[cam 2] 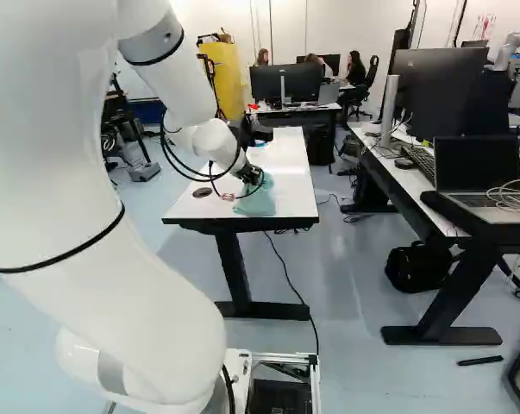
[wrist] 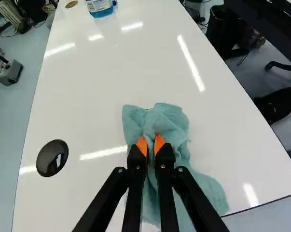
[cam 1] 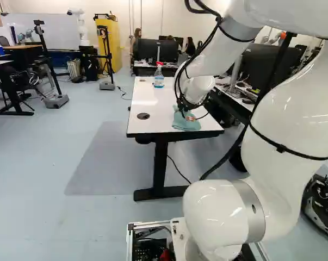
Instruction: Clean the table with the green towel
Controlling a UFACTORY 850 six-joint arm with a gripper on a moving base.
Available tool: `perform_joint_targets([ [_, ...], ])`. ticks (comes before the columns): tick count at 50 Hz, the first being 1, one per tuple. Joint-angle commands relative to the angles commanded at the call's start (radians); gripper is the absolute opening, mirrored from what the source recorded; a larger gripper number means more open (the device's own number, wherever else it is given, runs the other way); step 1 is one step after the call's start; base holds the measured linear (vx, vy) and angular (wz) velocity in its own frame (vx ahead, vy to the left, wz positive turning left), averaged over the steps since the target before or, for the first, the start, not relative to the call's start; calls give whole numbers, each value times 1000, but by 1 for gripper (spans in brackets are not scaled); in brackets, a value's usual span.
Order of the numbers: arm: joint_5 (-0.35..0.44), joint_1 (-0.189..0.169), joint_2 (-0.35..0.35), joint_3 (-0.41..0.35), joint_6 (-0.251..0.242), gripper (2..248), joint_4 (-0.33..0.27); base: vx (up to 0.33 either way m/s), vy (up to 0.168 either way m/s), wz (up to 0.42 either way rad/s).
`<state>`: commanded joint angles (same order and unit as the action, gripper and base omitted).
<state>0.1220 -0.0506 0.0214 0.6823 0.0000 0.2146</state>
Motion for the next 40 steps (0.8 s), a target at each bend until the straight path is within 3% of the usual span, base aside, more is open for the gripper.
perform_joint_targets([
  [40,0,107,15,16,0,38,0,0,0,0],
])
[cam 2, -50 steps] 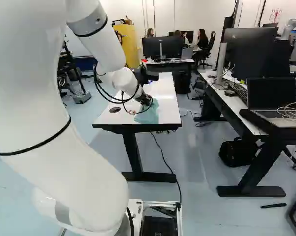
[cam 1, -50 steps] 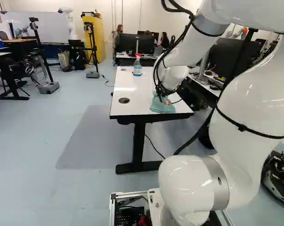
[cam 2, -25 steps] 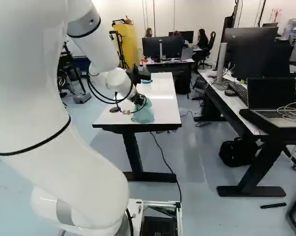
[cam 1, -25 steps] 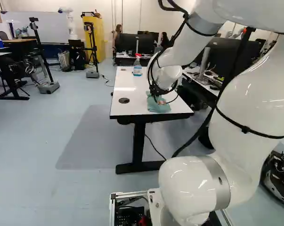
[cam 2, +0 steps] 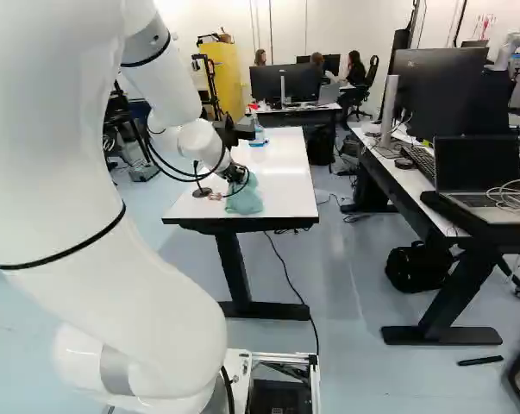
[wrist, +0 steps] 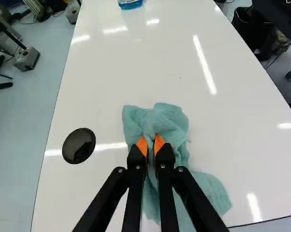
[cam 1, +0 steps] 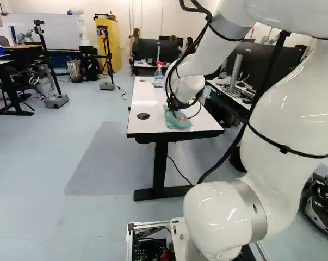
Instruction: Clean the table with the green towel
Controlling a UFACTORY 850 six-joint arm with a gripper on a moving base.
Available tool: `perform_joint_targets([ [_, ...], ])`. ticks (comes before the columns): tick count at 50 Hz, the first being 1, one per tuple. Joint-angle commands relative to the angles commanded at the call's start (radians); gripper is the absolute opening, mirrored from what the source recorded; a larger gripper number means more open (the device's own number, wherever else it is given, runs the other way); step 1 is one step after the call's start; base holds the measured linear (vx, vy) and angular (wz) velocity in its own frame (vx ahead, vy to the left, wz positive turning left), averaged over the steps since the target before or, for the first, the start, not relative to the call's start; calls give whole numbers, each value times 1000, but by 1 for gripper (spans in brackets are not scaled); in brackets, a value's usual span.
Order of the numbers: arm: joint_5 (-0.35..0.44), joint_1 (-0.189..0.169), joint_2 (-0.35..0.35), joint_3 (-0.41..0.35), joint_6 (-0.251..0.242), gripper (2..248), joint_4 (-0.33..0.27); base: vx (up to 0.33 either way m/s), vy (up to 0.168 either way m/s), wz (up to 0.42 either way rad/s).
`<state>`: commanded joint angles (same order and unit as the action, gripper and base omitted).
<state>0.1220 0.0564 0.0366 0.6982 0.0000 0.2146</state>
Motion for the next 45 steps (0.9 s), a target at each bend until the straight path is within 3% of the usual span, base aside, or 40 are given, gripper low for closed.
perform_joint_targets([
  [25,0,78,-18,-18,0,38,0,0,0,0],
  [44,0,88,-21,-21,0,38,0,0,0,0],
  [45,0,88,-21,-21,0,49,0,0,0,0],
])
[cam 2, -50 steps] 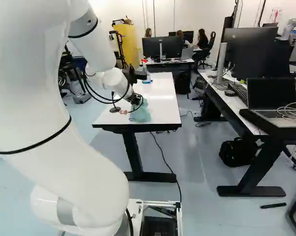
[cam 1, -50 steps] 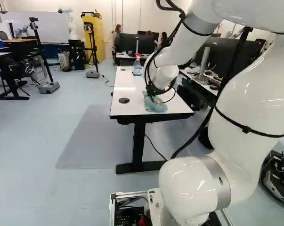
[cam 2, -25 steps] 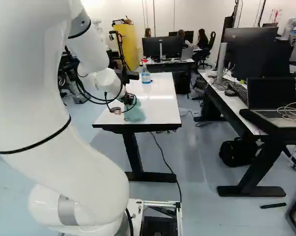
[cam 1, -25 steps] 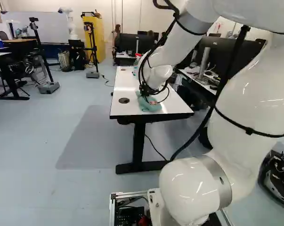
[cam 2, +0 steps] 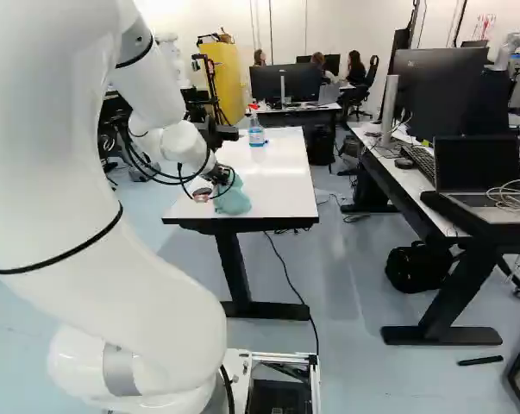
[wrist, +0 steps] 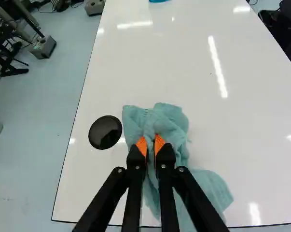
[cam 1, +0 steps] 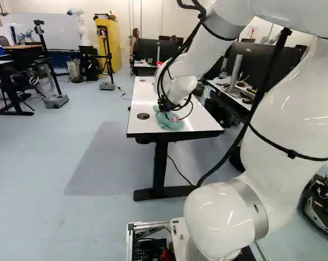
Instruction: Clean the table with the green towel
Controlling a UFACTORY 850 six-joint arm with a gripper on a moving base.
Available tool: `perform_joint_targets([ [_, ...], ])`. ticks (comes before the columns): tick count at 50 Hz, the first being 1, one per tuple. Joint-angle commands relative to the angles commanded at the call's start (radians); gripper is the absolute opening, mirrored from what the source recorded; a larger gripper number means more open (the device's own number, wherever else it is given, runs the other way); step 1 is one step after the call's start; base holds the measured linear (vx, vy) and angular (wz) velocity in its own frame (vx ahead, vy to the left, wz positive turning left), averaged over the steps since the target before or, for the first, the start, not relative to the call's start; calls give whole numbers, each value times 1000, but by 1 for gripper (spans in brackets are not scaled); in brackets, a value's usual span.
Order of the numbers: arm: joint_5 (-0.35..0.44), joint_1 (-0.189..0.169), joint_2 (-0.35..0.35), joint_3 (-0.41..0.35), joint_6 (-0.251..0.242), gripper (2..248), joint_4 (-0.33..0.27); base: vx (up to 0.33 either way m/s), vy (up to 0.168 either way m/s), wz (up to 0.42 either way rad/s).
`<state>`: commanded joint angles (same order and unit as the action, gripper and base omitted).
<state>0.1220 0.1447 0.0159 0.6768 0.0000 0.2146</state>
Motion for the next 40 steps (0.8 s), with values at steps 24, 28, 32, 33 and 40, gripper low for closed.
perform_joint_targets([
  [24,0,0,0,0,0,189,0,0,0,0],
  [28,0,0,0,0,0,226,0,0,0,0],
  [32,0,0,0,0,0,247,0,0,0,0],
  [33,0,0,0,0,0,247,0,0,0,0],
  [40,0,0,-3,-1,0,247,0,0,0,0],
])
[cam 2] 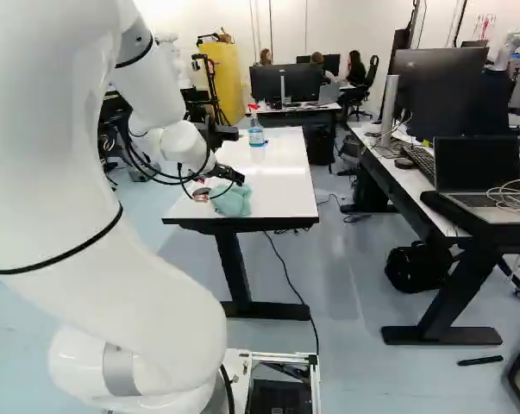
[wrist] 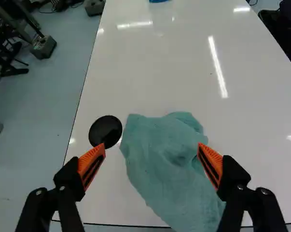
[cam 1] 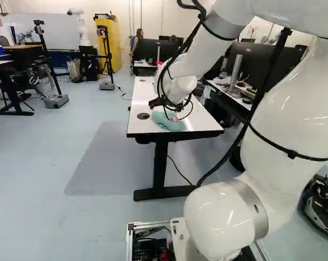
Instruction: Clean the table with the green towel
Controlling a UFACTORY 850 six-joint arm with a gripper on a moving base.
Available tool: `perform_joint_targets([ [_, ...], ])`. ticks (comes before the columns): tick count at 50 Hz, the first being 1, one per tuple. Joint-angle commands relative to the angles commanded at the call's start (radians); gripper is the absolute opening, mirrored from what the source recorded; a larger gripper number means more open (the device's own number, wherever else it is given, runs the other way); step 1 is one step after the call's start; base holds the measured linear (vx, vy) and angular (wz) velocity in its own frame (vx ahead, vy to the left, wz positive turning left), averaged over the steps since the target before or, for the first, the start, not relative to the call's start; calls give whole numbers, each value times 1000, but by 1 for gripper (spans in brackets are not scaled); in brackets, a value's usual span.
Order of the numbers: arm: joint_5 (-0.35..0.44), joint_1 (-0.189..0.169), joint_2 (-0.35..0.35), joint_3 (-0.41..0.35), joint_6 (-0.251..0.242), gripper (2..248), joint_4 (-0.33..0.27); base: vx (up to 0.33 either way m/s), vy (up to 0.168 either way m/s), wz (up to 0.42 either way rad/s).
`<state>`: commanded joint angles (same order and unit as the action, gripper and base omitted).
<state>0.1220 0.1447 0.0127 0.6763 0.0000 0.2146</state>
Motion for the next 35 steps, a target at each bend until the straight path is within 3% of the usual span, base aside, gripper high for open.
perform_joint_targets([
  [15,0,-1,-44,-11,0,247,0,0,0,0],
  [35,0,-26,-131,-85,0,247,0,0,0,0],
])
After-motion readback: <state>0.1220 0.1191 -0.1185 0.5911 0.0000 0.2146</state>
